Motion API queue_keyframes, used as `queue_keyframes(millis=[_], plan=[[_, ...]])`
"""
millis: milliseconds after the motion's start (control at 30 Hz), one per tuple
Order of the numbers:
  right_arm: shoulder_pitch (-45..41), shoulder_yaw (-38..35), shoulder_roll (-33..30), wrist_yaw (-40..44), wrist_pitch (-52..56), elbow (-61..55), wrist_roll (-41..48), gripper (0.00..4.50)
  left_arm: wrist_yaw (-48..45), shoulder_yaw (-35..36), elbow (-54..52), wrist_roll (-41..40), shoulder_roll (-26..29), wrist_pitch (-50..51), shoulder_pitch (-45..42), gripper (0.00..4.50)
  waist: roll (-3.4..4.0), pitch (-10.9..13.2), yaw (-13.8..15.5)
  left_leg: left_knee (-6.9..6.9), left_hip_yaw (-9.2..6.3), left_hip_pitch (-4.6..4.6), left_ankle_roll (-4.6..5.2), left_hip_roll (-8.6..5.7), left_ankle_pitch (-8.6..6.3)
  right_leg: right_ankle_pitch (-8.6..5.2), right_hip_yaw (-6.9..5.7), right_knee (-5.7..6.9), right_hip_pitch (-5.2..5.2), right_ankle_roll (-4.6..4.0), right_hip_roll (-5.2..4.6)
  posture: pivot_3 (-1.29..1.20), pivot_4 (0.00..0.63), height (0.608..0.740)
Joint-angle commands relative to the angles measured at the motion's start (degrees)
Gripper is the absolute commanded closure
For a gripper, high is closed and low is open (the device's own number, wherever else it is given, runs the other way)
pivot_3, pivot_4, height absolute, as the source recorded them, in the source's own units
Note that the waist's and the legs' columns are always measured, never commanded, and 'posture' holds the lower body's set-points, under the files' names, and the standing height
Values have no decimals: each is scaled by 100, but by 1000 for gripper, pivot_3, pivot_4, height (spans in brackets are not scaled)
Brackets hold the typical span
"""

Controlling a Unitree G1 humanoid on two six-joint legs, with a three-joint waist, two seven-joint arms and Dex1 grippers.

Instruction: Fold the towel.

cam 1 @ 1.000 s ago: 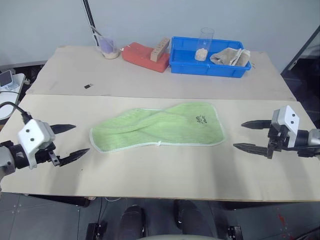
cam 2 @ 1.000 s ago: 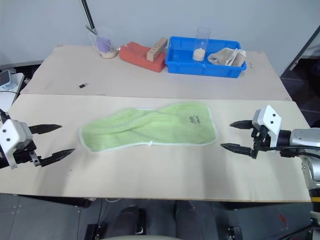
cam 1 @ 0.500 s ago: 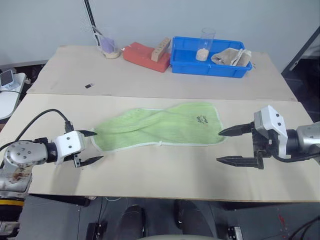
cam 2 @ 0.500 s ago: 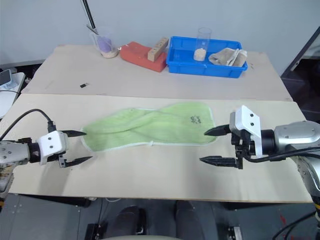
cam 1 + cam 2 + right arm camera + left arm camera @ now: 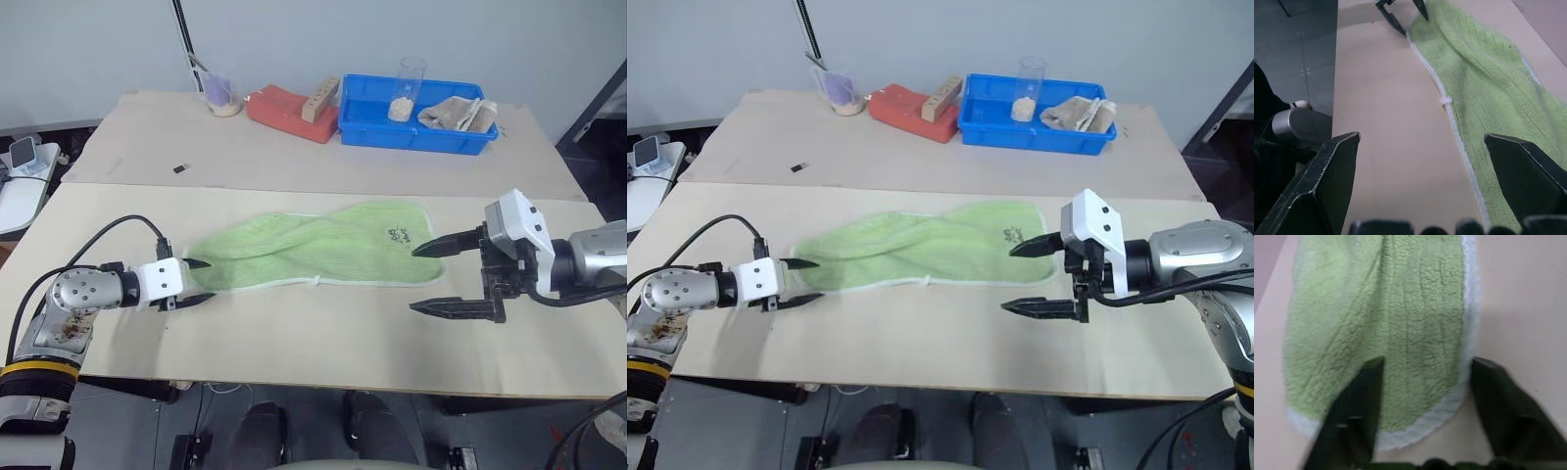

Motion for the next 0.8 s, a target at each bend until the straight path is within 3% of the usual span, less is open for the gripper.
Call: queue_keyframes(millis=[33, 100, 300, 433, 633, 800], plan=[[-98, -67, -41, 73, -117, -5, 1, 0, 26, -86, 96, 126, 42, 45, 20, 3631, 0, 0, -7, 0, 0, 0, 0, 1, 0, 1, 0, 1, -1, 2, 1, 0, 150, 714], [-84, 42, -60, 110, -301, 101, -230, 0, -65, -89, 16, 45, 74, 93, 47, 4461, 0, 0, -19, 0, 0, 0, 0, 1, 0, 4, 0, 1, -1, 7, 3, 0, 150, 714], [5, 909, -198, 215, -1883, 1014, -1970, 0, -537, 90, -696, -654, 162, 854, 302, 4461, 0, 0, -47, -2, 2, -4, 0, 1, 0, 2, 0, -7, -5, 4, 0, 0, 150, 714], [-305, 1544, 63, 266, -2979, 2123, -2939, 0, -572, 414, -1317, -1110, 269, 1636, 483, 4461, -5, 3, -63, -2, 5, -17, 0, 1, 0, 0, 0, -9, -18, 3, 1, 0, 150, 714], [-1041, 2187, 658, 331, -4082, 3955, -3876, 0, -506, 551, -1468, -1081, 323, 1705, 625, 4461, -4, 4, -77, -3, 4, -10, 1, 1, 0, 4, 0, -2, -17, 7, 8, 0, 150, 714], [-1414, 2253, 886, 578, -4443, 4881, -4049, 1546, -425, 587, -1448, -1066, 300, 1632, 688, 4500, -4, 3, -67, -3, 5, -10, 1, -1, 0, 4, 1, -8, -11, 4, 6, 0, 150, 714]])
